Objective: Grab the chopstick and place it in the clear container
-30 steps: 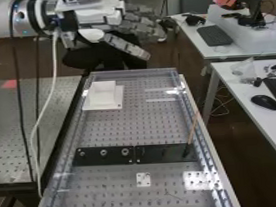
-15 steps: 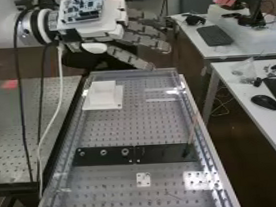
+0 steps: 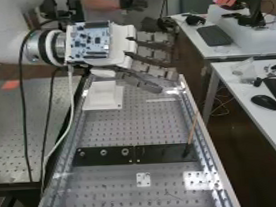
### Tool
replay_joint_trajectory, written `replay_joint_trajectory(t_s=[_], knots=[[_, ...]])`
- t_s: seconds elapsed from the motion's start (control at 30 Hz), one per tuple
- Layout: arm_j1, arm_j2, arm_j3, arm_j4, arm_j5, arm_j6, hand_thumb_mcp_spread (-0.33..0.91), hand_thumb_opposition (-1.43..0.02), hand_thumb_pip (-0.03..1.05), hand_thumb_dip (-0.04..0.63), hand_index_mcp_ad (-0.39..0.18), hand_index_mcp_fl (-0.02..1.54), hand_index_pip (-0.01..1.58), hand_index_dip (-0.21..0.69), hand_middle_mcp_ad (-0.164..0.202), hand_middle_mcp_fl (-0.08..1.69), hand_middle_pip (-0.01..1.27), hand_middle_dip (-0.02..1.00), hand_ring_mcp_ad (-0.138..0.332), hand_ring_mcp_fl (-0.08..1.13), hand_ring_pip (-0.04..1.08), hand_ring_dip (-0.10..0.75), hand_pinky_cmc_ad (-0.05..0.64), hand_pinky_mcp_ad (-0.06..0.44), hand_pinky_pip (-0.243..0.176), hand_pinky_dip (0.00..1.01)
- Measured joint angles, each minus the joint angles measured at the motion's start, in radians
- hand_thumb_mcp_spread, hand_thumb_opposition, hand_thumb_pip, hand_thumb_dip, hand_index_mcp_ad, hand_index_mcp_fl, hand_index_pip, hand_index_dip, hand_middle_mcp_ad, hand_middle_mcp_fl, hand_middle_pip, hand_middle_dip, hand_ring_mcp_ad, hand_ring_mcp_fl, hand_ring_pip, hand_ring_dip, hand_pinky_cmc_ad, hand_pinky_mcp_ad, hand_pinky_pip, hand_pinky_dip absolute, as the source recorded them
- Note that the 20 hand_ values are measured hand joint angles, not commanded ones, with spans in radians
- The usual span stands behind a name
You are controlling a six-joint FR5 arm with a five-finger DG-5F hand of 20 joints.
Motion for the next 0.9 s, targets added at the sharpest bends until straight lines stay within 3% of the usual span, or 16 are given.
replay_joint_trajectory(t_s=[0.47,0.9], knots=[[-0.140,-0.062,0.002,0.060,-0.234,0.183,0.38,-0.83,0.49,0.325,-0.087,0.51,0.05,0.641,0.075,0.55,0.12,0.65,0.197,0.10,0.12,0.190,0.538,0.410,-0.031,0.13],[-0.230,-0.153,0.037,0.106,-0.335,0.173,0.38,-0.83,0.49,0.325,-0.087,0.49,0.05,0.641,0.075,0.53,0.13,0.68,0.197,0.10,0.12,0.197,0.531,0.393,-0.044,0.12]])
